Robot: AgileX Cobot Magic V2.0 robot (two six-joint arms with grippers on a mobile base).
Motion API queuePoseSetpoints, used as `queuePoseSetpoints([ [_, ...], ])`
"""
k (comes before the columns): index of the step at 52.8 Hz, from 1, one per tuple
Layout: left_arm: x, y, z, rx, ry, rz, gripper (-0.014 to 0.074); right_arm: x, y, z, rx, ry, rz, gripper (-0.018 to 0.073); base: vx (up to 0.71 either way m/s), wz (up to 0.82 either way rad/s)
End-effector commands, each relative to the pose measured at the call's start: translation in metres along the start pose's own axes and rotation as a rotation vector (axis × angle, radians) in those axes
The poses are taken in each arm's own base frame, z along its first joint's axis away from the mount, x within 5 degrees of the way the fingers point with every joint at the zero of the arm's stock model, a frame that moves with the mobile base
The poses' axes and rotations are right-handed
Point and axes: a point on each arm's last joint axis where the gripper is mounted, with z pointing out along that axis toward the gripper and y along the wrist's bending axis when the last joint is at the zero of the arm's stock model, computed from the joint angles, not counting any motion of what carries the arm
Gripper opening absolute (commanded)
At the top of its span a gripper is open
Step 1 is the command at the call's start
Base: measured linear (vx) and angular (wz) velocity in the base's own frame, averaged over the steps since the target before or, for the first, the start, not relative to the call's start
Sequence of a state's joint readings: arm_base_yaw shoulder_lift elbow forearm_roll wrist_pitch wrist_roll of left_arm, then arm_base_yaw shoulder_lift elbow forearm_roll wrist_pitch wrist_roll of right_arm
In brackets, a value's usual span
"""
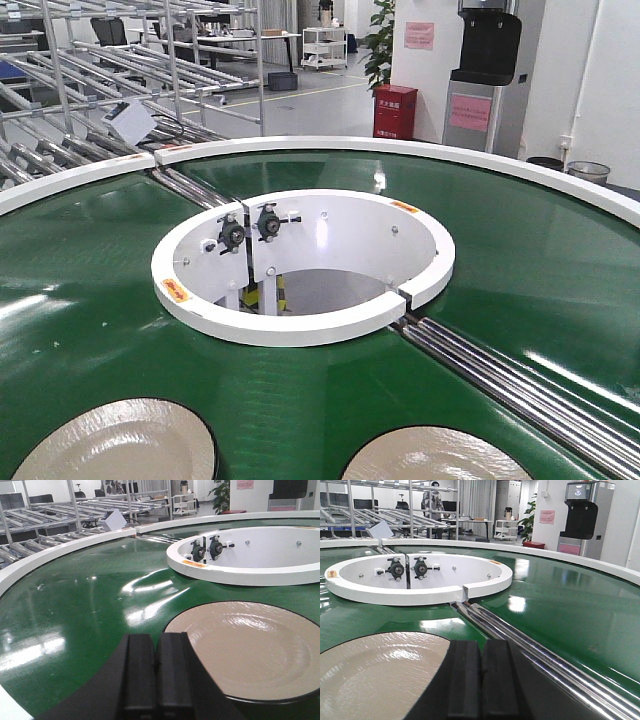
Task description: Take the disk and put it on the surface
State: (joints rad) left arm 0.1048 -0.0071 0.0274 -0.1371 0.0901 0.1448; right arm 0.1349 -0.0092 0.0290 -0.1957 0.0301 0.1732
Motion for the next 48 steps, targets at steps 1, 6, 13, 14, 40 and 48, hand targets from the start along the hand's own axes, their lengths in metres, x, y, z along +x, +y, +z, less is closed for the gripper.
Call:
queuePoseSetpoints([
  [1,-0.004,0.001,-0.001,-0.005,-0.086,-0.015,0.0001,0.0,0.001,0.0,-0.007,-0.056,-0.011,-0.0009,0.0,0.0],
  [6,-0.004,0.001,-0.001,-0.005,-0.086,-0.015,0.0001,0.0,0.001,0.0,-0.007,-0.056,-0.011,-0.0009,0.0,0.0],
  [13,-0.004,0.001,-0.001,-0.005,-0.086,-0.015,0.0001,0.0,0.001,0.0,-0.007,-0.056,-0.011,-0.0009,0.0,0.0],
  [14,-0.004,0.001,-0.001,-0.005,-0.086,-0.015,0.0001,0.0,0.001,0.0,-0.007,-0.056,-0.011,-0.0009,0.0,0.0],
  [40,-0.004,0.001,-0.001,-0.005,-0.088,-0.011,0.0001,-0.001,0.001,0.0,-0.009,-0.068,-0.011,-0.0009,0.0,0.0],
  [48,-0.027,0.005,-0.006,-0.029,-0.314,-0.131,0.0001,-0.014,0.003,-0.002,-0.033,-0.205,0.0,-0.0009,0.0,0.0],
])
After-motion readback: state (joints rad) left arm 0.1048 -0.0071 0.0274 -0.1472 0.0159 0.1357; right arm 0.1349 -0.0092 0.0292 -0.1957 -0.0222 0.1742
